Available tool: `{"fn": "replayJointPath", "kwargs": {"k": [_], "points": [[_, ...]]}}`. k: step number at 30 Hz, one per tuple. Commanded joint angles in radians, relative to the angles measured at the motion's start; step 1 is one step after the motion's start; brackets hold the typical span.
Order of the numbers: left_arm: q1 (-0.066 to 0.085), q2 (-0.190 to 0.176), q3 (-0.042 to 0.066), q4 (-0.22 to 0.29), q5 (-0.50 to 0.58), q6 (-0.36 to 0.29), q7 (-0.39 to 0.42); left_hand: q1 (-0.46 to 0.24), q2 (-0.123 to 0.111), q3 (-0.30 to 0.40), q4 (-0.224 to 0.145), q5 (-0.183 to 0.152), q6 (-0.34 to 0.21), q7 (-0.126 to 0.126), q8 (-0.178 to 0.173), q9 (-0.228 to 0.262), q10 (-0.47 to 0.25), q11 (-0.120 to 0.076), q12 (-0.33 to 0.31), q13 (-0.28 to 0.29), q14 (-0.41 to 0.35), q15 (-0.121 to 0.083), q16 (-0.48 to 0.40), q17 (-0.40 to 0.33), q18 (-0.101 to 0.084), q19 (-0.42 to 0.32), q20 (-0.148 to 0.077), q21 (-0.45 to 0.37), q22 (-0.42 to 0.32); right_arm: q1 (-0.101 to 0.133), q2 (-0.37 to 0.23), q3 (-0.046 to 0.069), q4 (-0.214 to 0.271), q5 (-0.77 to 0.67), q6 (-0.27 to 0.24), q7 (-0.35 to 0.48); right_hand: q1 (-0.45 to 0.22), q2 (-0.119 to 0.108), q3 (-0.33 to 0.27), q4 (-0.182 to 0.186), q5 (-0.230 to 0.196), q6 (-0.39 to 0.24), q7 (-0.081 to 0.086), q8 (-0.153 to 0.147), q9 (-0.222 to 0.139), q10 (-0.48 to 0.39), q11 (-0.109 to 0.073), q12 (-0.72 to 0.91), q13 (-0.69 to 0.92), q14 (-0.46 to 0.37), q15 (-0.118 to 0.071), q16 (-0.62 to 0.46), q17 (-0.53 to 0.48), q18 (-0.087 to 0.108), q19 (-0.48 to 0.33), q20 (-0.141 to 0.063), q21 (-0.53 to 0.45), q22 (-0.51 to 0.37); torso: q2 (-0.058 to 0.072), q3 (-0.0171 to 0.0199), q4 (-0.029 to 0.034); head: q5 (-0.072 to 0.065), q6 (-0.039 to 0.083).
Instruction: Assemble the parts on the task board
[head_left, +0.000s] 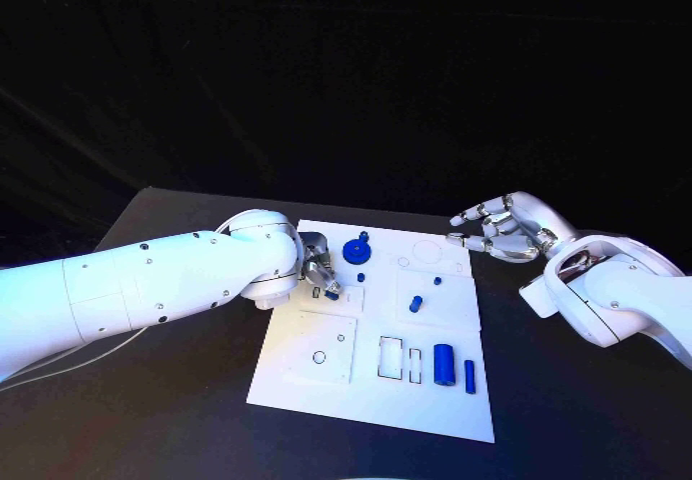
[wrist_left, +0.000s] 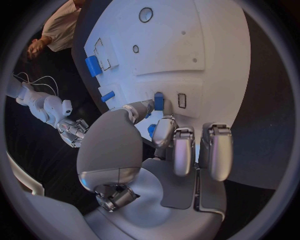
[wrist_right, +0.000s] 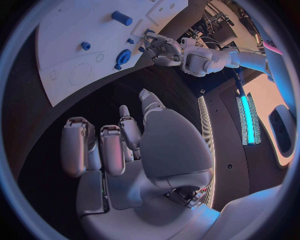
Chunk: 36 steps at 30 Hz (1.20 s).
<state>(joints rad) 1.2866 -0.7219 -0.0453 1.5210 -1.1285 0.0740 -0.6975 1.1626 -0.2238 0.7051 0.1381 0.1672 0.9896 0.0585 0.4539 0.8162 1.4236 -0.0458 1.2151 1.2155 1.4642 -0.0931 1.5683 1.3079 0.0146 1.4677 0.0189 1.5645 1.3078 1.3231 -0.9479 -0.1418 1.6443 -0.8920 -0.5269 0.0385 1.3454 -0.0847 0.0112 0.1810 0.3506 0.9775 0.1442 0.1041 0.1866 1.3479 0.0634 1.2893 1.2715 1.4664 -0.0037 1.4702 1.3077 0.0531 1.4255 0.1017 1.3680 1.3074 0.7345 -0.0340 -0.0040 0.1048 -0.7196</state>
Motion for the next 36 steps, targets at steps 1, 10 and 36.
{"fn": "replayJointPath", "kwargs": {"k": [1, 10, 36], "points": [[-0.001, 0.004, -0.001, 0.001, 0.001, 0.025, -0.036, -0.006, 0.009, -0.012, 0.000, -0.005, 0.050, -0.044, -0.003, 0.041, 0.004, -0.006, 0.004, 0.001, 0.107, -0.007, 0.002, 0.263, -0.015, 0.103, -0.008, 0.006, 0.263, -0.001, 0.000, 0.000, 0.002, -0.009, 0.005, 0.003, 0.001, 0.006, -0.006, -0.002, 0.007, 0.007, -0.001, 0.003, 0.002, -0.001, -0.005, -0.002, -0.001, 0.057, -0.010, -0.007, 0.053, 0.005, -0.002, -0.006, -0.006, 0.096, 0.000, -0.0004, 0.0000, -0.001, -0.001], [-0.001, 0.006, -0.001, -0.002, 0.001, 0.024, -0.036, -0.023, 0.015, -0.075, 0.024, -0.004, 0.064, -0.048, -0.010, 0.043, 0.007, -0.009, 0.011, 0.009, 0.107, -0.010, 0.002, 0.263, -0.015, 0.103, -0.011, 0.006, 0.263, -0.001, -0.002, 0.000, 0.002, -0.008, 0.004, 0.003, 0.001, 0.006, -0.006, -0.002, 0.007, 0.007, -0.001, 0.003, 0.002, -0.001, -0.005, -0.002, -0.001, 0.057, -0.010, -0.007, 0.053, 0.005, -0.002, -0.006, -0.006, 0.096, 0.000, -0.0004, -0.0001, -0.002, -0.001], [-0.001, 0.009, -0.001, -0.007, -0.005, 0.025, -0.036, -0.038, 0.028, -0.153, 0.065, -0.003, 0.082, -0.052, -0.018, 0.046, 0.012, -0.013, 0.020, 0.018, 0.107, -0.013, 0.002, 0.263, -0.015, 0.103, -0.013, 0.006, 0.263, -0.001, -0.005, 0.000, 0.006, -0.008, 0.002, 0.002, -0.001, 0.006, -0.008, -0.001, 0.007, 0.006, -0.001, 0.003, 0.002, -0.001, -0.005, -0.002, -0.001, 0.057, -0.010, -0.007, 0.053, 0.005, -0.002, -0.006, -0.006, 0.096, 0.000, -0.0004, 0.0003, -0.001, 0.000]]}}
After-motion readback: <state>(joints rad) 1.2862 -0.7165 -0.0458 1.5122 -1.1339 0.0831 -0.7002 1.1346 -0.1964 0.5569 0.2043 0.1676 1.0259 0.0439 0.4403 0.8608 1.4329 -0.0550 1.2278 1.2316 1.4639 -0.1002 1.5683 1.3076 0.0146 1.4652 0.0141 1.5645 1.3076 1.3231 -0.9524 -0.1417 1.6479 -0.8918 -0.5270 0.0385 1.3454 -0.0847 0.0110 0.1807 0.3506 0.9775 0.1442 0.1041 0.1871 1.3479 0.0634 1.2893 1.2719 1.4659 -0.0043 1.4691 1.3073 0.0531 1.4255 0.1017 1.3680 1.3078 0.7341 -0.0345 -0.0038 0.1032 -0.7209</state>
